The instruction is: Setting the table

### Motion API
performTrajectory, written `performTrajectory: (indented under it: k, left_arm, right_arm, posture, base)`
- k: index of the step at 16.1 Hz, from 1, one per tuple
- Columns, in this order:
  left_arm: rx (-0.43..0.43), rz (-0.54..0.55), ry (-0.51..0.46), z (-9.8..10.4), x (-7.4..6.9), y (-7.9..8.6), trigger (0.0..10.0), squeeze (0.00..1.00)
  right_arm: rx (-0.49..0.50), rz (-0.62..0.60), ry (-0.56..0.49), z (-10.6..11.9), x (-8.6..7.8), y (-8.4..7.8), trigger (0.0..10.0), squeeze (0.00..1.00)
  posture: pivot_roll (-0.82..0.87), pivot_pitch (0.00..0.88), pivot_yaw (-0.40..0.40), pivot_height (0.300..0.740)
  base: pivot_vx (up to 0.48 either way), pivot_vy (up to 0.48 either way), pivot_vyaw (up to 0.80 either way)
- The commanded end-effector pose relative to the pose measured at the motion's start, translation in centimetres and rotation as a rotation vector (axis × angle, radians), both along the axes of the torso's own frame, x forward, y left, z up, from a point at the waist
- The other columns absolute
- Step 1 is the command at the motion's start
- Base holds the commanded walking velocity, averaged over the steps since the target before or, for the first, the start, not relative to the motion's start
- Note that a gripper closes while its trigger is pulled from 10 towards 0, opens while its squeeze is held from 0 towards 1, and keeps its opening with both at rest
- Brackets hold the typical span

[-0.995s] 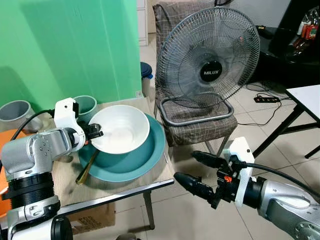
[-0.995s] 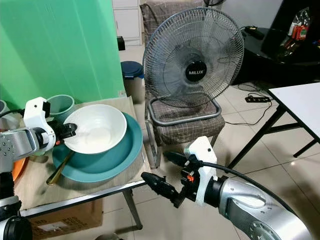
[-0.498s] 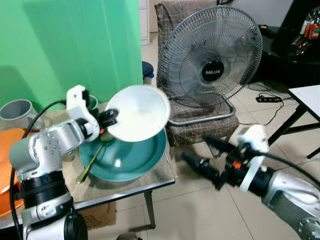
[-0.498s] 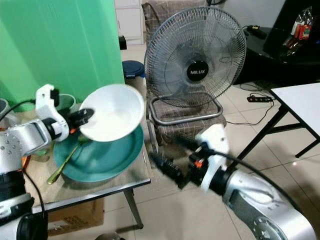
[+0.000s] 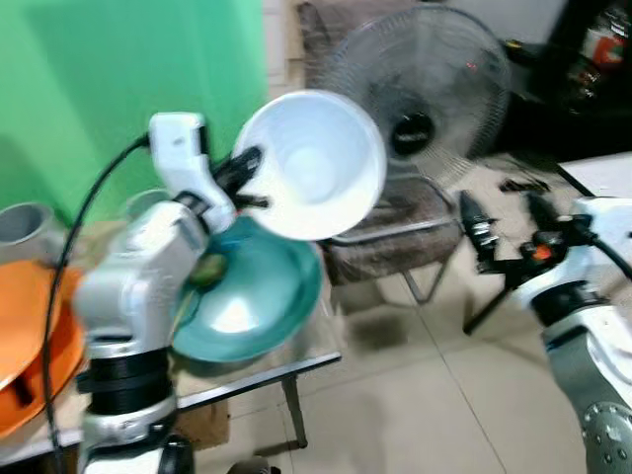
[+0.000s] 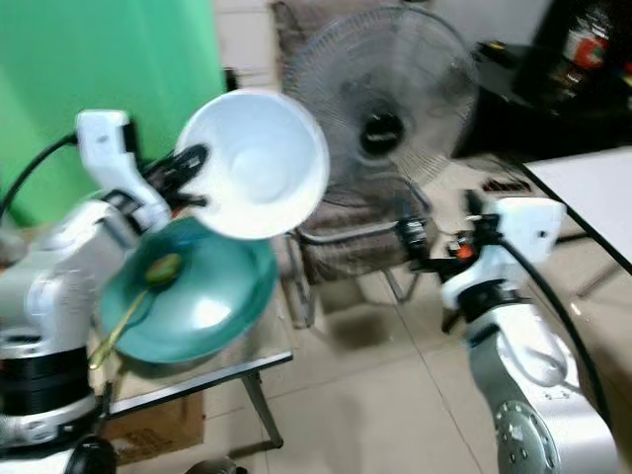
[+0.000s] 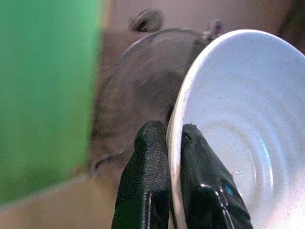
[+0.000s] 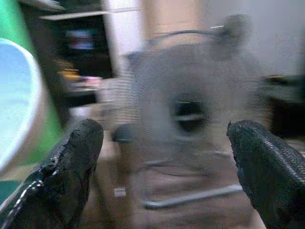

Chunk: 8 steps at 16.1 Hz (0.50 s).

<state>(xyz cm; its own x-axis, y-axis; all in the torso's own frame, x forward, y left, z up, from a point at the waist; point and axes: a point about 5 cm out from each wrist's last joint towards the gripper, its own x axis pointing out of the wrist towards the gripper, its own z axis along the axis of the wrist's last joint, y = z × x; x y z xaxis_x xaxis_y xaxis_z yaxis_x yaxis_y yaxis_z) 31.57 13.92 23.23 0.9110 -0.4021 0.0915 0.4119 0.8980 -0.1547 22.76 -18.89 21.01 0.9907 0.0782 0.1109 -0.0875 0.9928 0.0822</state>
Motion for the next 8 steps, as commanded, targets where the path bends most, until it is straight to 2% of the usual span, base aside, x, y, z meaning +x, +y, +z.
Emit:
performTrajectory:
  k: [1, 2, 4, 5, 7, 8]
  left_arm:
    - [0.021, 0.0, -0.089, 1.0, 0.1, -0.6, 0.0, 0.0]
    - [0.03, 0.023, -0.125, 0.8, 0.2, -1.0, 0.0, 0.0]
    - [0.039, 0.039, -0.167, 0.9, 0.3, -1.6, 0.0, 0.0]
    - [0.017, 0.05, -0.193, 0.6, 0.3, -2.1, 0.0, 0.0]
    - [0.009, 0.056, -0.201, 0.2, 0.2, -2.2, 0.0, 0.0]
    - [0.016, 0.099, -0.207, -0.2, 0.2, -2.3, 0.0, 0.0]
  right_arm:
    - [-0.027, -0.072, -0.014, 0.2, 0.1, -0.7, 10.0, 0.0]
    - [-0.068, -0.139, -0.009, 0.2, 0.0, -1.2, 10.0, 0.0]
    - [-0.065, -0.163, 0.004, 0.2, -0.3, -1.2, 10.0, 0.0]
    - [-0.051, -0.202, 0.031, -0.4, -0.5, -1.2, 10.0, 0.0]
    - [-0.087, -0.214, 0.057, -0.9, -0.9, -0.9, 10.0, 0.0]
    - [-0.081, -0.233, 0.075, -1.0, -1.4, -1.1, 10.0, 0.0]
  posture:
    - [0.01, 0.0, 0.035, 0.74]
    - [-0.01, 0.0, 0.033, 0.74]
    - [0.0, 0.0, 0.024, 0.74]
    - [-0.01, 0.0, 0.022, 0.74]
    - [-0.03, 0.0, 0.031, 0.74]
    - [-0.02, 0.0, 0.031, 0.74]
  base:
    - [0.0, 0.0, -0.69]
    - [0.0, 0.0, -0.69]
    - [0.0, 0.0, -0.71]
    - [0.0, 0.0, -0.76]
    - [0.0, 0.0, -0.76]
    - [0.0, 0.0, -0.76]
